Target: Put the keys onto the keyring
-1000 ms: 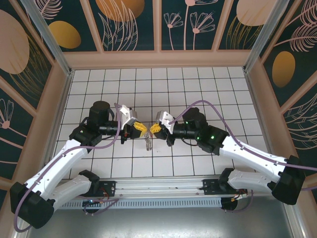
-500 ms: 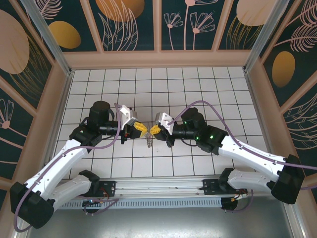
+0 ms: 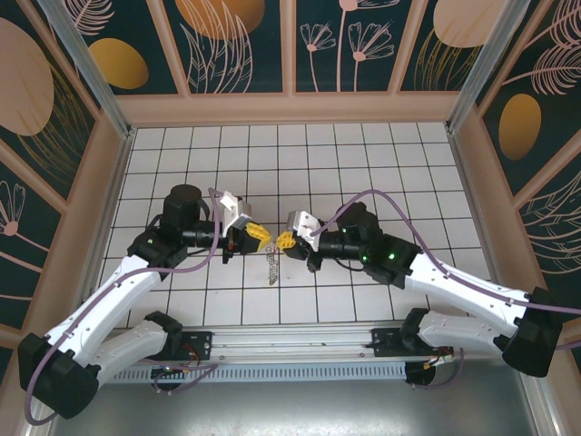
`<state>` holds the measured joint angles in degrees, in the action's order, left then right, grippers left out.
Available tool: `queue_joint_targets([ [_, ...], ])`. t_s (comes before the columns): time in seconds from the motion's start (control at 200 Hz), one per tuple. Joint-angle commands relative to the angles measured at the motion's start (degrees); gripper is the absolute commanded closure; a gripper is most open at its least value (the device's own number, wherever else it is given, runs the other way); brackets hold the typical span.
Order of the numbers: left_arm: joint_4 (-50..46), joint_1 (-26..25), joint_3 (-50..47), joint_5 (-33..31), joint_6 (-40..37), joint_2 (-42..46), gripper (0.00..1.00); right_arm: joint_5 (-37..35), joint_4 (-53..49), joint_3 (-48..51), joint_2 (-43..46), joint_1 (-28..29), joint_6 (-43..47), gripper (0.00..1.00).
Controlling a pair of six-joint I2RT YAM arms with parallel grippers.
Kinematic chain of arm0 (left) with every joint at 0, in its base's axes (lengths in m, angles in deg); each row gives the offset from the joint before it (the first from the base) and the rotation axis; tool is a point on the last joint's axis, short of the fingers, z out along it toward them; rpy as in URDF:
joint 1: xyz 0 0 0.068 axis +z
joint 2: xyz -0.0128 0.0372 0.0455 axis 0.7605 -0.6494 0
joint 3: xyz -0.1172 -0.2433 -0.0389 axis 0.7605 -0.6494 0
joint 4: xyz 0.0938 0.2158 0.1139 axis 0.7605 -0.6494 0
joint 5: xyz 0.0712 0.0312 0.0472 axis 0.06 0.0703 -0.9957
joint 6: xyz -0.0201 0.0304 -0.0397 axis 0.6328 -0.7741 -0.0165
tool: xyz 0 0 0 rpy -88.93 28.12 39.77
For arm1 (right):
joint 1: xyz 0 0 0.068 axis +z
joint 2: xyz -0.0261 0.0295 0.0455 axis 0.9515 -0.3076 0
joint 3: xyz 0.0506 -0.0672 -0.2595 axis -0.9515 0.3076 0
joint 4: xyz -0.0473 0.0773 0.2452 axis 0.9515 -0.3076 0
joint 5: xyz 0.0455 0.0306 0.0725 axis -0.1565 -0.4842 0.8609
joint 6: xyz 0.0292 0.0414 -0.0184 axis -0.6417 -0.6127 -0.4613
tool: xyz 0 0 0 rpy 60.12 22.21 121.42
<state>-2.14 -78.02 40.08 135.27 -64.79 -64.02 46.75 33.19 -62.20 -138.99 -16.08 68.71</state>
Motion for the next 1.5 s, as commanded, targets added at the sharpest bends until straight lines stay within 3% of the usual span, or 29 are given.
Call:
queue_joint_targets([
  [0.0,6.7,0.1,-0.3,1.0,2.7,1.1,1.0,-0.9,2.0,1.2,1.3,1.0,1.8,1.0],
  [0.25,10.8,0.1,-1.8,2.1,6.2,2.1,1.0,-4.0,3.5,2.1,1.4,2.2,3.9,1.0],
  [1.266,11.4,0.1,-2.1,1.4,6.2,2.5,1.0,-4.9,4.6,5.0,6.0,3.3,3.1,1.0],
  [1.491,11.4,0.1,-2.0,1.5,6.0,2.6,1.0,-4.6,5.3,5.5,6.1,3.3,2.6,0.8],
])
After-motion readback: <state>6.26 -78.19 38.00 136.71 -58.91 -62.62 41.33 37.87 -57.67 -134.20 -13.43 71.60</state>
